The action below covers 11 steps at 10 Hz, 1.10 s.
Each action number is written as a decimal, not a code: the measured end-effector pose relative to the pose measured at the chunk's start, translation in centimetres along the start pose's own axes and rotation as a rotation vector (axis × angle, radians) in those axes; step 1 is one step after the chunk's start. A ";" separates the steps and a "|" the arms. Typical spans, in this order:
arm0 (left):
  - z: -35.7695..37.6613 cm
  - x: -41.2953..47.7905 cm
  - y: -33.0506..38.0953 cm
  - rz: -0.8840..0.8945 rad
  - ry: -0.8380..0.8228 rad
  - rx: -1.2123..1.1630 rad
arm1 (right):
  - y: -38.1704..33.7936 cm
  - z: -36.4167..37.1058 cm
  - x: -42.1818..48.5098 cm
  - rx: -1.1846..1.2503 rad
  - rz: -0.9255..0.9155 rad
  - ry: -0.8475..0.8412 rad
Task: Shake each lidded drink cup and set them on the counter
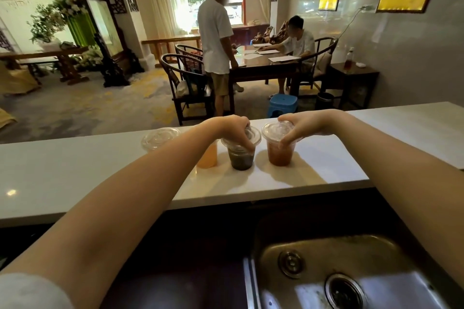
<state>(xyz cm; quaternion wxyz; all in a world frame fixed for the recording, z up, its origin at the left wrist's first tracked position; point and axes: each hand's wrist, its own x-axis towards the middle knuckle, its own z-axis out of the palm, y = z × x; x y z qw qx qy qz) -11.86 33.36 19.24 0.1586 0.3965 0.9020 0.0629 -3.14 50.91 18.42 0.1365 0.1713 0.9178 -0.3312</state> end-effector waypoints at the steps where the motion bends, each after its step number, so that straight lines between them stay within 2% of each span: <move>1: 0.1 0.1 0.0 -0.009 0.013 -0.007 | 0.2 -0.1 0.2 -0.002 -0.007 0.002; 7: 0.5 1.6 0.3 -0.065 -0.009 0.053 | 1.1 -0.4 1.6 0.033 -0.017 -0.027; 9: 0.2 1.7 0.1 -0.084 -0.076 0.058 | 0.7 -0.1 1.2 0.047 0.016 -0.024; 11: -2.2 -0.2 0.1 -0.049 -0.108 0.066 | -1.3 -1.1 -0.5 -0.136 0.146 -0.020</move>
